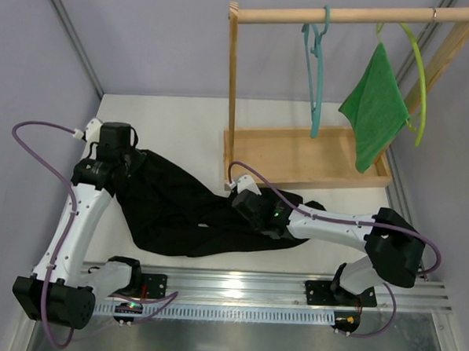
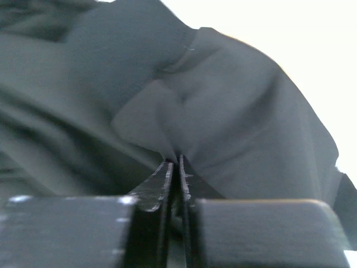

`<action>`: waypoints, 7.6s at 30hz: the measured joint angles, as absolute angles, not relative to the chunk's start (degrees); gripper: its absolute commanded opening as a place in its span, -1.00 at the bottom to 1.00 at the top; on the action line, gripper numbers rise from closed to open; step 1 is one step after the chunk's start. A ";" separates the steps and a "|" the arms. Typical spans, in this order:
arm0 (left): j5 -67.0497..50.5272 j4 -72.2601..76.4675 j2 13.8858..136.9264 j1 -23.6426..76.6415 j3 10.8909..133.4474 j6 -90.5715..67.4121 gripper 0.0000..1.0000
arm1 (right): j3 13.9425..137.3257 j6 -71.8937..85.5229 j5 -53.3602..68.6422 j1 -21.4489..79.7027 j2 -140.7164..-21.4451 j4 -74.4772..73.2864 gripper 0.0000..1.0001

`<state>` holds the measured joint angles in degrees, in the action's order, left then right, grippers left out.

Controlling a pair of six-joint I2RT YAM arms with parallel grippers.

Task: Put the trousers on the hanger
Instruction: Fold the trousers

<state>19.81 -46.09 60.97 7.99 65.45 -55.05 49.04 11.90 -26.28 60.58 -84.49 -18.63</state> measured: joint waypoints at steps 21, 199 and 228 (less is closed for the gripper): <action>10.39 -49.19 66.59 -20.43 72.53 -51.92 -1.00 | 57.06 70.57 -58.70 42.00 -40.27 -74.04 -0.93; -12.38 -34.76 78.94 -17.08 65.52 -47.31 -0.99 | 40.66 40.84 -34.85 42.61 -67.61 -26.22 0.44; -17.04 -34.59 78.67 -26.44 67.51 -47.24 -0.99 | 32.51 51.07 -31.00 31.83 -55.22 -32.45 0.41</action>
